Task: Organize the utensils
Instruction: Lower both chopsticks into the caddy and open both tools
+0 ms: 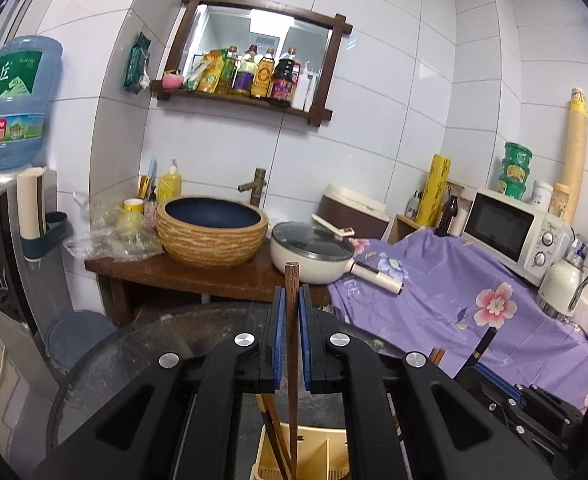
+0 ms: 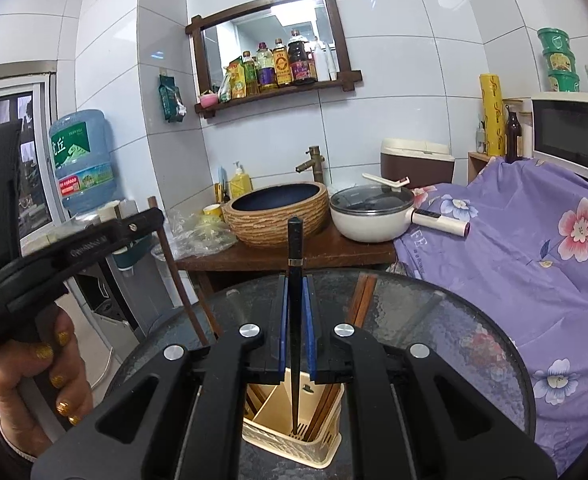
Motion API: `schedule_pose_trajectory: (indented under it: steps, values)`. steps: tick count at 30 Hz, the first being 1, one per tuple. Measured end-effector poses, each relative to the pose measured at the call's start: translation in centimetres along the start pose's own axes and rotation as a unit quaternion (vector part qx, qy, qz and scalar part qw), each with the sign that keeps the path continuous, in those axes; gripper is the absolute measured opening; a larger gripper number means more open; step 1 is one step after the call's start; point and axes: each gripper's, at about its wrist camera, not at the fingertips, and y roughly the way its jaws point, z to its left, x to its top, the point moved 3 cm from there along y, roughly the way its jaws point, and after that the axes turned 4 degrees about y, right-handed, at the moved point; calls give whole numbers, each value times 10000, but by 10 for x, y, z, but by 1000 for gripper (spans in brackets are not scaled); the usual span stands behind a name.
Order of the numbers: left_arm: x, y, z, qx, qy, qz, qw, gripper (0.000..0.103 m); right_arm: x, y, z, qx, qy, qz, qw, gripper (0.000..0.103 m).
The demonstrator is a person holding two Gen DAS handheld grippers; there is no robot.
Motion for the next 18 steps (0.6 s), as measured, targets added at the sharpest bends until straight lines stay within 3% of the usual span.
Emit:
schedule_pose_trajectory:
  steps: [18]
  values:
    - [-68, 26, 4, -101, 243, 719, 9971, 7, -47, 16, 2, -105, -304, 240, 9992, 8]
